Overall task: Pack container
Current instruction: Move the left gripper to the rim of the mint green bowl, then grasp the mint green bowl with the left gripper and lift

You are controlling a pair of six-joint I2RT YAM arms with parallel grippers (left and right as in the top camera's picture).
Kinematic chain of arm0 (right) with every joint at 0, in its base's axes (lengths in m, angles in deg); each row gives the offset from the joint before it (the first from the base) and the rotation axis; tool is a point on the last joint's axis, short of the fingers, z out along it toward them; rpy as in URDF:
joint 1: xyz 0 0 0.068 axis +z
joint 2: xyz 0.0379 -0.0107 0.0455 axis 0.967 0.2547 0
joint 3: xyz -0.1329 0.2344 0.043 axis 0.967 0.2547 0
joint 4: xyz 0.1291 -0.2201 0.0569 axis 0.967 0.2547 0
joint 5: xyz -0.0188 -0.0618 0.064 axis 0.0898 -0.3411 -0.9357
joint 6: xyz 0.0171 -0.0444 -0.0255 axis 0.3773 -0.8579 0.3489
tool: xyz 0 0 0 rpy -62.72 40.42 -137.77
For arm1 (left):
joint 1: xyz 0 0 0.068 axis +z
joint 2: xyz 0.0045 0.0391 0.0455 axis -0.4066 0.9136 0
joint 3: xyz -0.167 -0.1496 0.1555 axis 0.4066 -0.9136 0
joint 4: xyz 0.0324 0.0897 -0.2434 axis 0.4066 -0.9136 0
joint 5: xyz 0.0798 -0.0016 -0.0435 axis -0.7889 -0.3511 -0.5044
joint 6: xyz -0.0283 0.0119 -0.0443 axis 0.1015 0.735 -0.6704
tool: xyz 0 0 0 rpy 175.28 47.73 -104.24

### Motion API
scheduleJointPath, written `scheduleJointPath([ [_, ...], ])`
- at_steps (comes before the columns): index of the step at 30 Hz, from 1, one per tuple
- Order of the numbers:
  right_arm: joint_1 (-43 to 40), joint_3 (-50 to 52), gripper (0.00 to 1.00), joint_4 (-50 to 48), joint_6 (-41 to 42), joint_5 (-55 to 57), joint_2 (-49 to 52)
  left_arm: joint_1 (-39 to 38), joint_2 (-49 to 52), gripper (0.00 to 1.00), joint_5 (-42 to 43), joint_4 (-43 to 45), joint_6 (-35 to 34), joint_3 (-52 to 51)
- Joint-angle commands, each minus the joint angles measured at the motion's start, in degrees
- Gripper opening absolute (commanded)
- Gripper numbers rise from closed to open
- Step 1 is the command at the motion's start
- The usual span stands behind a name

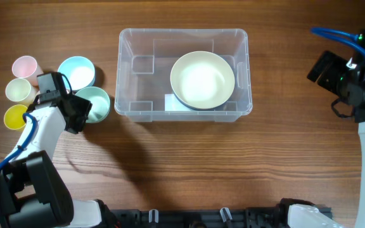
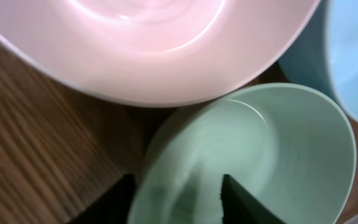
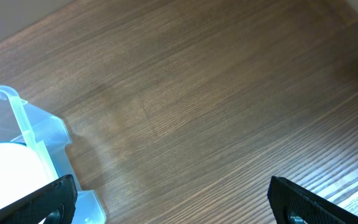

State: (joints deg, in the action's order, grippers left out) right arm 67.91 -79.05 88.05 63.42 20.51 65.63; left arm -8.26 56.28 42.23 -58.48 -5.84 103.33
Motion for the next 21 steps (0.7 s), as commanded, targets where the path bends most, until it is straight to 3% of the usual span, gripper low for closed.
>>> scheduleJointPath([
  [1, -0.15, -1.07, 1.0, -0.15, 0.66, 0.98, 0.55, 0.26, 0.39, 0.28, 1.99, 0.66, 0.52, -0.26],
  [2, -0.15, -1.07, 0.99, -0.17, 0.68, 0.98, 0.55, 0.26, 0.39, 0.2, 1.99, 0.5, 0.52, -0.26],
  [3, -0.15, -1.07, 1.0, -0.17, 0.68, 0.98, 0.55, 0.26, 0.39, 0.05, 1.99, 0.26, 0.52, -0.26],
  [4, -0.15, -1.07, 1.0, -0.15, 0.68, 0.98, 0.55, 0.26, 0.39, 0.04, 1.99, -0.02, 0.52, -0.26],
  [13, -0.15, -1.07, 1.0, -0.15, 0.68, 0.98, 0.55, 0.26, -1.99, 0.04, 2.25, -2.99, 0.52, -0.24],
  [21, -0.15, -1.07, 1.0, -0.17, 0.68, 0.98, 0.55, 0.22, -15.87, 0.04, 3.37, -6.56, 2.84, -0.24],
])
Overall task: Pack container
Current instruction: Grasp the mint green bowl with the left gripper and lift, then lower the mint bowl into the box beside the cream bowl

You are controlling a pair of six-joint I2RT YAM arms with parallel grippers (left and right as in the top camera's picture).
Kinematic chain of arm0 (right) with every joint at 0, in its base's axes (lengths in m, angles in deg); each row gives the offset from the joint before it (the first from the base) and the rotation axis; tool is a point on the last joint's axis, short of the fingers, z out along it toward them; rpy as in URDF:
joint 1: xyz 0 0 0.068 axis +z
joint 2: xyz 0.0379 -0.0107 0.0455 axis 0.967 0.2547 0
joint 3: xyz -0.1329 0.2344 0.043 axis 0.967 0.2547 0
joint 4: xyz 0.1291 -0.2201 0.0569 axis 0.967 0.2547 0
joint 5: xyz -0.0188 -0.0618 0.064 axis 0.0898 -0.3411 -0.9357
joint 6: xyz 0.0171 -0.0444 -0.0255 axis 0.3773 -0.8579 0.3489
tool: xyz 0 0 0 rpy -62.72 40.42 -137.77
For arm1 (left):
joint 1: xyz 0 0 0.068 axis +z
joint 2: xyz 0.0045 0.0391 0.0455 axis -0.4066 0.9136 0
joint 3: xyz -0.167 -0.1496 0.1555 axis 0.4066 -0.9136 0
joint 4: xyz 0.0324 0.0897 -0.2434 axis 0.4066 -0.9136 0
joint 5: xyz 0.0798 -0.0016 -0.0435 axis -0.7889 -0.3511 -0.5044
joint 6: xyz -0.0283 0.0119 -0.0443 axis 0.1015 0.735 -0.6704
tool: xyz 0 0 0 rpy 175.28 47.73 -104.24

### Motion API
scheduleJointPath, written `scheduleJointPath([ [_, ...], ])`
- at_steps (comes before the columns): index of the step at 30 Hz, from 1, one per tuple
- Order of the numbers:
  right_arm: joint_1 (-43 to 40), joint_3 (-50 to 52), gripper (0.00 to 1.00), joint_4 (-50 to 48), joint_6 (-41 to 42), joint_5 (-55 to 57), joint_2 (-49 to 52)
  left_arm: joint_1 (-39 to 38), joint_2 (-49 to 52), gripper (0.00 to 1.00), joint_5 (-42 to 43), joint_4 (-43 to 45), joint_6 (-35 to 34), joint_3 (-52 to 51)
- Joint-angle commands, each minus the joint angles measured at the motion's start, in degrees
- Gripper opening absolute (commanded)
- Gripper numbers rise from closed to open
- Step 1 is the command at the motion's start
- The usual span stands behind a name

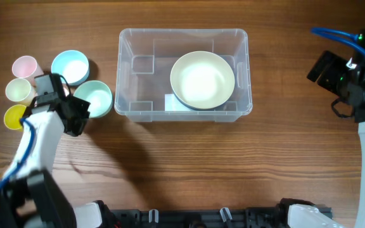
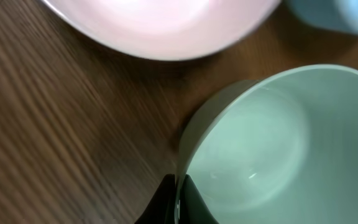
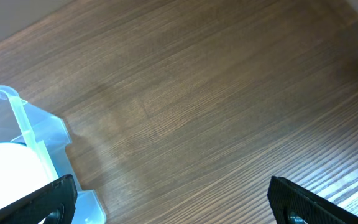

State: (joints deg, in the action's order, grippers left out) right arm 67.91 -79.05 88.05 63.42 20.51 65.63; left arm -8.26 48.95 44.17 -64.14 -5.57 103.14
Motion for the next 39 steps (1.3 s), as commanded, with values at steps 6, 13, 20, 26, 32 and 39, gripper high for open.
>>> scheduleJointPath([
  [6, -0.15, -1.07, 0.99, -0.15, 0.68, 0.98, 0.55, -1.6, -24.72, 0.04, 1.77, -4.74, 8.48, 0.0],
  [13, -0.15, -1.07, 1.0, -0.15, 0.68, 0.98, 0.55, -10.03, -41.88, 0.04, 6.67, 1.7, 15.28, 0.74],
  [20, -0.15, -1.07, 1.0, -0.15, 0.68, 0.98, 0.55, -19.26, -38.62, 0.04, 5.73, 2.95, 16.87, 7.74],
  [26, -0.15, -1.07, 0.99, -0.15, 0.66, 0.98, 0.55, -26.27, -21.51, 0.04, 0.79, -2.73, 22.93, 21.64],
  [32, -0.15, -1.07, 1.0, -0.15, 0.66, 0.98, 0.55, -31.63, -2.29, 0.04, -9.4, -13.9, 26.27, 39.67],
  [39, -0.15, -1.07, 1.0, -0.15, 0.68, 0.98, 0.55, -32.85, 10.86, 0.04, -11.82, -14.97, 27.8, 44.26],
])
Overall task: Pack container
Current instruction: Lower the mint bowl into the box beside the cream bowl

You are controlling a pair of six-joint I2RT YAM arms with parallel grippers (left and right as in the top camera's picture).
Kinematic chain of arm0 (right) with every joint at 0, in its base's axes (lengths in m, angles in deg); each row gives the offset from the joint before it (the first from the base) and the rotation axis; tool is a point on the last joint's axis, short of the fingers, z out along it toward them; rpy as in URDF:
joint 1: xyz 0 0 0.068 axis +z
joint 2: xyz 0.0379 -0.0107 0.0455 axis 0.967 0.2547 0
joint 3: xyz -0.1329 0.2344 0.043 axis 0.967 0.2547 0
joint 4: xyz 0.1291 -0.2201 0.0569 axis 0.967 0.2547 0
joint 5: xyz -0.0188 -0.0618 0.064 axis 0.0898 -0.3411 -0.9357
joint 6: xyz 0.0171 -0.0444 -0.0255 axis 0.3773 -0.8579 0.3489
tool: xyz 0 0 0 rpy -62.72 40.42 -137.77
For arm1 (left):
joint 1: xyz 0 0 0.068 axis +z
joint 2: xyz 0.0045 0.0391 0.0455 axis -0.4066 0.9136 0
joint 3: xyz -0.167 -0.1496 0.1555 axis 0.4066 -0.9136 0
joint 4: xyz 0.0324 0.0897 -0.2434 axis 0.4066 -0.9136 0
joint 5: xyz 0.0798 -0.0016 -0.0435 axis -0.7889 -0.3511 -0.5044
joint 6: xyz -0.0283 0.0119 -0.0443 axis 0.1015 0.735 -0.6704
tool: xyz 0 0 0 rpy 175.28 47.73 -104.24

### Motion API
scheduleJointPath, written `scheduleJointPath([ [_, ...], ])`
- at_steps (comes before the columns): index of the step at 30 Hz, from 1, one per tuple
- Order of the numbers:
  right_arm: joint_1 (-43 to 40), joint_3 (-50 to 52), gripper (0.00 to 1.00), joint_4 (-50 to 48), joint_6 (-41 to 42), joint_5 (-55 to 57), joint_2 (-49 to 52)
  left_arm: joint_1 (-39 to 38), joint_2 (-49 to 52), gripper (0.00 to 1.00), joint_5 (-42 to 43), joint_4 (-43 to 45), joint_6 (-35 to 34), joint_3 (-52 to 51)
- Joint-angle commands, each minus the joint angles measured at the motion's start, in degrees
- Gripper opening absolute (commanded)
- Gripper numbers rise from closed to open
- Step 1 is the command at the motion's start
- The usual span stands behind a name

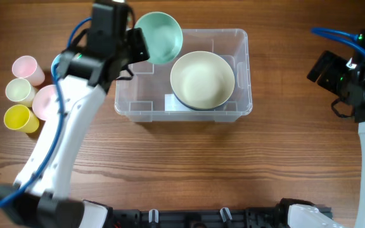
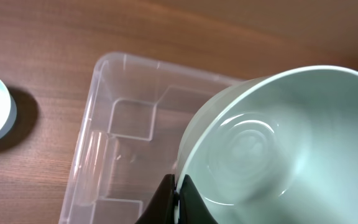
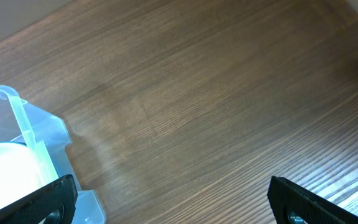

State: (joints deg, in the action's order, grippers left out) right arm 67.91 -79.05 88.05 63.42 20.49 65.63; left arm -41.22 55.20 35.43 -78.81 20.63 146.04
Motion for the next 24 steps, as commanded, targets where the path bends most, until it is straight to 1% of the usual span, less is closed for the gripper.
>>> scheduleJointPath([
  [1, -0.15, -1.07, 1.0, -0.17, 0.68, 1.01, 0.55, 0.42, 5.99, 0.04, -3.08, -0.5, 0.35, 1.36],
  [3, -0.15, -1.07, 1.0, -0.15, 0.66, 1.01, 0.55, 1.07, 9.9, 0.04, -1.81, -0.11, -0.61, 1.36],
  [8, -0.15, -1.07, 1.0, -0.15, 0.68, 1.01, 0.55, 1.07, 14.29, 0.04, -2.03, 1.81, 0.9, 1.36],
  [14, -0.15, -1.07, 1.0, -0.17, 0.66, 1.01, 0.55, 1.05, 17.18, 0.04, -3.04, 4.02, 2.56, 1.36],
  [19, -0.15, -1.07, 1.0, -0.17, 0.68, 0.98, 0.55, 1.07, 19.1, 0.04, -6.95, 4.04, 2.56, 1.36],
  [24, -0.15, -1.07, 1.0, -0.15, 0.68, 0.98, 0.55, 1.07, 20.59, 0.04, -7.45, 4.46, 2.56, 1.36],
])
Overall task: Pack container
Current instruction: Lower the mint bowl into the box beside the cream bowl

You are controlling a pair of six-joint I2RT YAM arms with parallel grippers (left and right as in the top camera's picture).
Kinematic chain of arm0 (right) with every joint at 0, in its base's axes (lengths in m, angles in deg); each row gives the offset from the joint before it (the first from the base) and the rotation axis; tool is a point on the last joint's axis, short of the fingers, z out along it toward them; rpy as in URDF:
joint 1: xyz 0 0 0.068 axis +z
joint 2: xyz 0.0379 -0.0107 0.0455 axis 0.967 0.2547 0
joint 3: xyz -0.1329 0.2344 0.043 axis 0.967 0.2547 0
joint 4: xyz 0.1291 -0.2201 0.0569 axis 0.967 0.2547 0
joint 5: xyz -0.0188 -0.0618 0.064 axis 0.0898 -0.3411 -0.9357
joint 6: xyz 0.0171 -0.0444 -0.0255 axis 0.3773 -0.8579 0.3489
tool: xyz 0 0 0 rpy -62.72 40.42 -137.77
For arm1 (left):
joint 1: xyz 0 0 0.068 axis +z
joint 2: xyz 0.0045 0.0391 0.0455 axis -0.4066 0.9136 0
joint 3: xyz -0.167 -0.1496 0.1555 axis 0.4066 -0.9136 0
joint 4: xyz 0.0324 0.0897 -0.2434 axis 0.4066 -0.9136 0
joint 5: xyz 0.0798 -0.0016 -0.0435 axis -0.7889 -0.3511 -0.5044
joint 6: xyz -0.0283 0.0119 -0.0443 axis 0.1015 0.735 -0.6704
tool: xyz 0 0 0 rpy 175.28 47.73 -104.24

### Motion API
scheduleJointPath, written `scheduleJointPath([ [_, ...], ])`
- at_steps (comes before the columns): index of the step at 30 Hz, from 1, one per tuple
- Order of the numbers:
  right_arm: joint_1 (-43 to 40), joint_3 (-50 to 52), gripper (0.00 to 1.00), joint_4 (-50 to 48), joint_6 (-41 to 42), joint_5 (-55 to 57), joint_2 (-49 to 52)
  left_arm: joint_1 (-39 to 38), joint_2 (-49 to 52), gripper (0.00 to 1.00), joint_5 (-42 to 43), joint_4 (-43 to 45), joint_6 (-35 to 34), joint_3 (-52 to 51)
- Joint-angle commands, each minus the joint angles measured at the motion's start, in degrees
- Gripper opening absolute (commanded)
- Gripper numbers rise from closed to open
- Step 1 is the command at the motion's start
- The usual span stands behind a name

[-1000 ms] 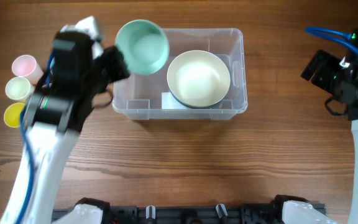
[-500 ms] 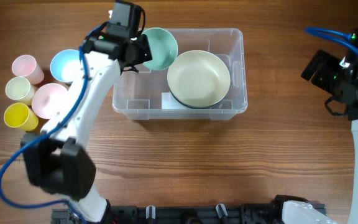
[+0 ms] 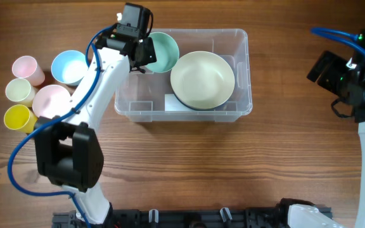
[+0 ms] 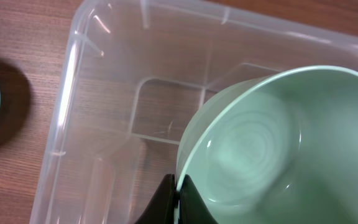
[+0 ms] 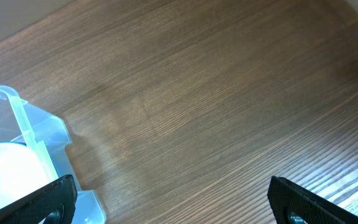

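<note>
The clear plastic container [image 3: 241, 101] sits at the table's back middle with a pale yellow bowl [image 3: 203, 79] in its right half. My left gripper [image 4: 177, 200] is shut on the rim of a mint green bowl [image 3: 161, 52], holding it inside the container's back left part [image 4: 73, 93], close beside the yellow bowl. Whether it rests on the floor of the container I cannot tell. My right gripper [image 5: 173, 205] is open over bare wood to the right of the container [image 5: 17, 137].
Left of the container lie a blue bowl [image 3: 68, 66] and a pink bowl [image 3: 51, 100]. Further left stand a pink cup [image 3: 25, 67], a pale green cup [image 3: 18, 91] and a yellow cup [image 3: 16, 116]. The right arm [image 3: 353, 82] stays at the right edge.
My left gripper has carried the mint green bowl from above the container's back left rim down into the container's left part. The right arm has not moved.
The left gripper stood open around the mint bowl's rim among the bowls at the left. Then it was shut on that rim. Later it held the bowl high over the container's back edge, and now the bowl is inside the container beside the yellow bowl.
</note>
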State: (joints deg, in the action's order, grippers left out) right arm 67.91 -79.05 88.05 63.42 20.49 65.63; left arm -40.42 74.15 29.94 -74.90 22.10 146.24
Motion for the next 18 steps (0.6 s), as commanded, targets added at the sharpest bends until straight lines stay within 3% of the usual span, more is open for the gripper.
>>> scheduleJointPath([
  [1, -0.15, -1.07, 1.0, -0.17, 0.66, 0.98, 0.55, 0.26, 2.03, 0.04, -2.12, 0.72, 1.09, 1.16],
  [12, -0.15, -1.07, 1.0, -0.17, 0.68, 0.98, 0.55, 1.18, 3.91, 0.05, -2.1, 4.76, 1.09, 1.16],
  [13, -0.15, -1.07, 1.0, -0.17, 0.68, 0.98, 0.55, 1.25, 3.93, 0.08, -2.1, 4.66, 1.09, 1.16],
  [15, -0.15, -1.07, 0.99, -0.2, 0.66, 1.01, 0.55, 1.44, 3.91, 0.49, -2.12, 4.24, 1.11, 1.16],
  [16, -0.15, -1.07, 1.0, -0.17, 0.66, 1.01, 0.55, 1.53, 3.89, 0.57, -2.21, 4.04, 1.11, 1.16],
  [18, -0.15, -1.07, 1.0, -0.17, 0.68, 1.01, 0.55, 1.77, 3.89, 0.63, -2.58, 3.8, 1.09, 1.16],
])
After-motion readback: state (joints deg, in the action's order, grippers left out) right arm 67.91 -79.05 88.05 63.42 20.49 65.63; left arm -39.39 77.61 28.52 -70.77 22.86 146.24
